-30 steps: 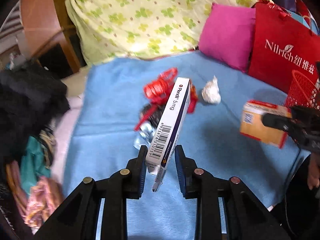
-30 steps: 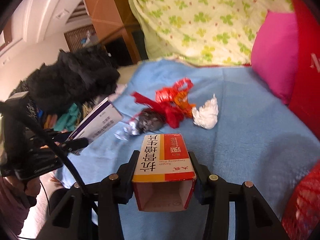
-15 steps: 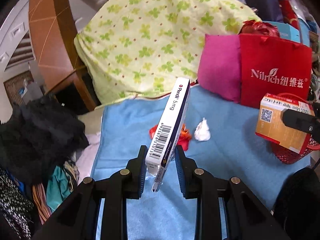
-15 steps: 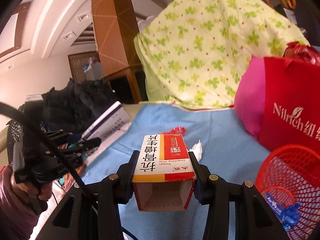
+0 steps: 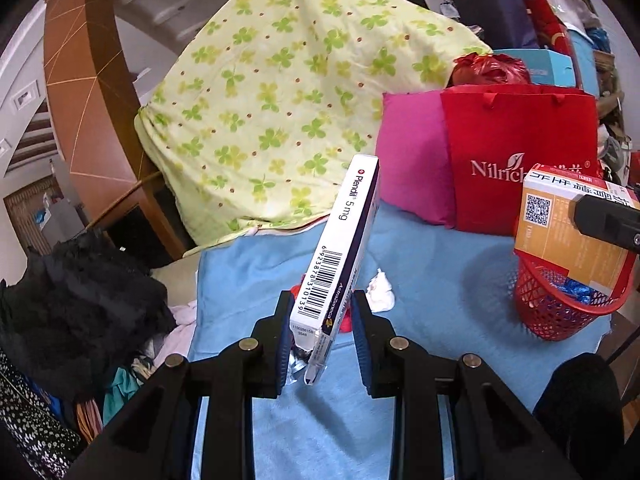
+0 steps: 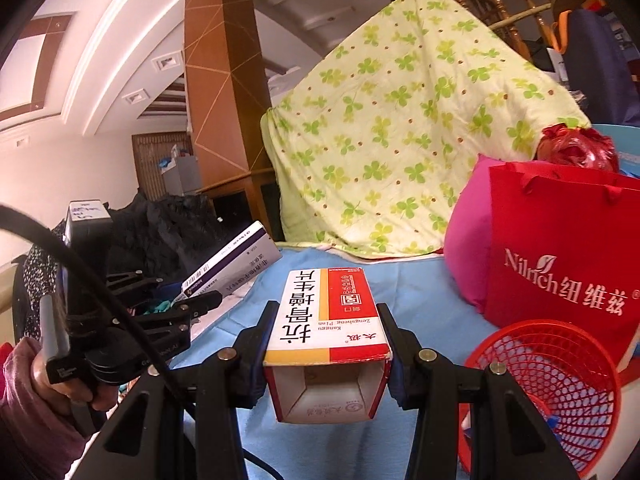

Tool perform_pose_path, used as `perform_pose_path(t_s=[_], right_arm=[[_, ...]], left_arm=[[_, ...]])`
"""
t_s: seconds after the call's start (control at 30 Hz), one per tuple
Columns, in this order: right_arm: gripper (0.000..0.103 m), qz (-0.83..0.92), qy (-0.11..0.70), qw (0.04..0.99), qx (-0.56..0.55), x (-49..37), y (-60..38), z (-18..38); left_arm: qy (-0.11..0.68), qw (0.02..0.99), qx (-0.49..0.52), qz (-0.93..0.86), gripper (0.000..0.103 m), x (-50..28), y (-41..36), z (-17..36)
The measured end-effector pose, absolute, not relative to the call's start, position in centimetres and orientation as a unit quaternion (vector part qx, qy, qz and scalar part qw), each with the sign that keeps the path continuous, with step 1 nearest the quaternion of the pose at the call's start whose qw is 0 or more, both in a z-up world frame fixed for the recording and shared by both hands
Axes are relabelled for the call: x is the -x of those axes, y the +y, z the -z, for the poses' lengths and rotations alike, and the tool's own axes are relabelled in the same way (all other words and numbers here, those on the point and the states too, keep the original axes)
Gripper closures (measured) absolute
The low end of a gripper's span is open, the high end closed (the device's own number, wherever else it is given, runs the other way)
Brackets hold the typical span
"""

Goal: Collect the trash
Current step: 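Lift both held boxes and carry them toward the red mesh basket, then open both tools above the basket to drop the boxes inside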

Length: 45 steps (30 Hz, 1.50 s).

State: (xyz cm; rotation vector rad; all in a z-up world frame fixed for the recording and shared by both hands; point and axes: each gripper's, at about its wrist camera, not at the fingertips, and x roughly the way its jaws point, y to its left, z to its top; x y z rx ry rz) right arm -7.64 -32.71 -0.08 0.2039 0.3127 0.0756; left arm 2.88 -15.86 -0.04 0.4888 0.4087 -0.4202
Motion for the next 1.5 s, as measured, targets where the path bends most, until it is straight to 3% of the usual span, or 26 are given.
perform_pose_path(t_s=[0.9, 1.37, 1.4, 1.5], right_arm=[[0.053, 0.043, 0.112, 0.979, -0.164, 14.0, -41.8, 0.5], [0.052, 0.135, 0.128, 0.949, -0.257, 17.6, -50.0, 4.2], [0.051, 0.137, 0.132, 0.945, -0.265, 17.6, -50.4, 4.6], [0.029, 0.144, 0.152, 0.933, -0.292, 17.1, -51.9, 6.5]], left_arm=[[0.186, 0.889, -0.301, 0.289, 0.073, 1.6, -25.9, 0.6], [0.275, 0.803, -0.300, 0.436, 0.069, 2.6, -34.9, 4.4], [0.278, 0.799, -0.298, 0.441, 0.066, 2.4, -35.4, 4.6], [0.284, 0.794, -0.310, 0.440, 0.058, 2.3, -37.7, 6.1]])
